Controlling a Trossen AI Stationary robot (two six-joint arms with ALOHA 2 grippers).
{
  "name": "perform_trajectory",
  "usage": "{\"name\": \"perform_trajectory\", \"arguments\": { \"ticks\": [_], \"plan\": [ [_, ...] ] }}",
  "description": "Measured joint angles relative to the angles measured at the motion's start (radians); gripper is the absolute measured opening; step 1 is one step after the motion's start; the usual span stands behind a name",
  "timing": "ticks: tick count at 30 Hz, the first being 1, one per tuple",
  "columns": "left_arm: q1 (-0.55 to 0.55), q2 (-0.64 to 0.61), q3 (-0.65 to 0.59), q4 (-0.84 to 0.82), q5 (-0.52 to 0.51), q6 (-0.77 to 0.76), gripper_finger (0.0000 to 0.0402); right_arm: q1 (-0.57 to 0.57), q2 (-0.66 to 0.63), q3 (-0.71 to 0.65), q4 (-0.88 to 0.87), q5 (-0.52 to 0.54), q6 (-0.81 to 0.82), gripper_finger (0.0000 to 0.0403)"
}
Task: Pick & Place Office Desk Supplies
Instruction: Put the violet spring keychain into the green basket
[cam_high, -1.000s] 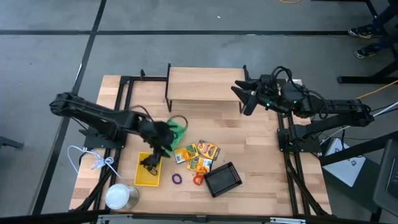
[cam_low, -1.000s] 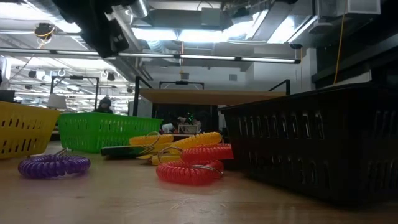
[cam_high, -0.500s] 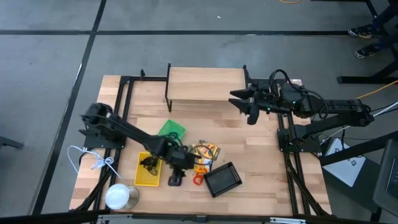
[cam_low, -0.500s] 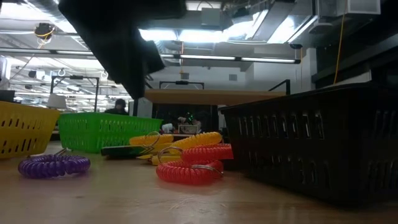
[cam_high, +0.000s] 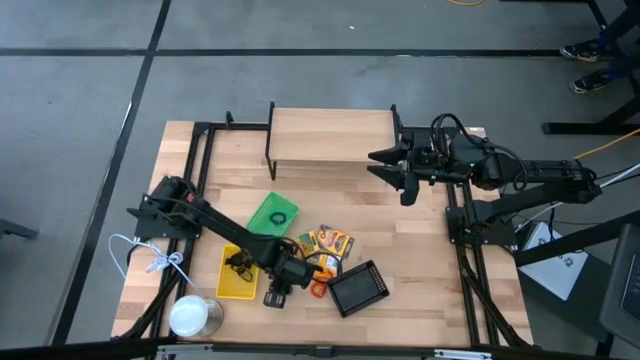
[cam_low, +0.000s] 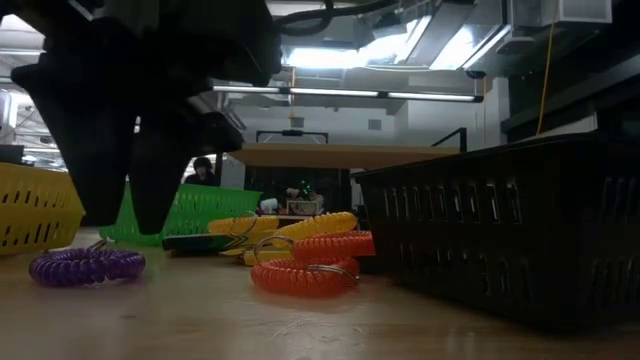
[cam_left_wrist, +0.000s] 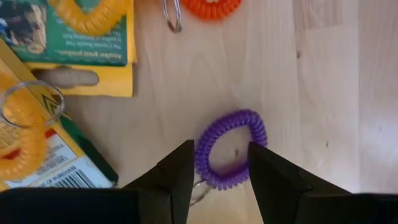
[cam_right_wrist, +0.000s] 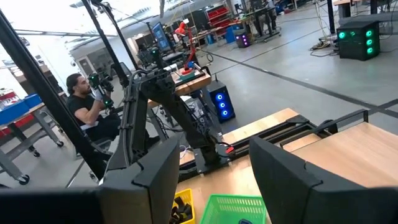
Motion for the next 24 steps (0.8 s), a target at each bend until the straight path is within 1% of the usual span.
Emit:
{"name": "perform_trajectory", "arguments": {
  "ticks": [5,11,15,17,19,24],
  "plan": [
    [0.000,0.014,0.001,-0.020,-0.028,0.025,0.0143,0.000,0.000,0.000,0.000,0.001,-0.002,0.0197],
    [-0.002,0.056,0.001,-0.025,-0.025,0.044,0.0143,0.000,0.000,0.000,0.000,0.001,-0.002,0.0197],
    [-0.006,0.067,0.003,-0.024,-0.065,0.042,0.0137,0.000,0.000,0.000,0.000,0.004,-0.002,0.0197],
    [-0.006,0.068,0.003,-0.025,-0.078,0.031,0.0123,0.000,0.000,0.000,0.000,0.005,-0.002,0.0197],
    [-0.002,0.068,0.003,-0.025,-0.075,0.022,0.0098,0.000,0.000,0.000,0.000,0.005,-0.002,0.0197],
    [0.006,0.066,0.001,-0.026,-0.009,-0.012,0.0019,0.000,0.000,0.000,0.000,0.019,-0.005,0.0197]
  ]
}}
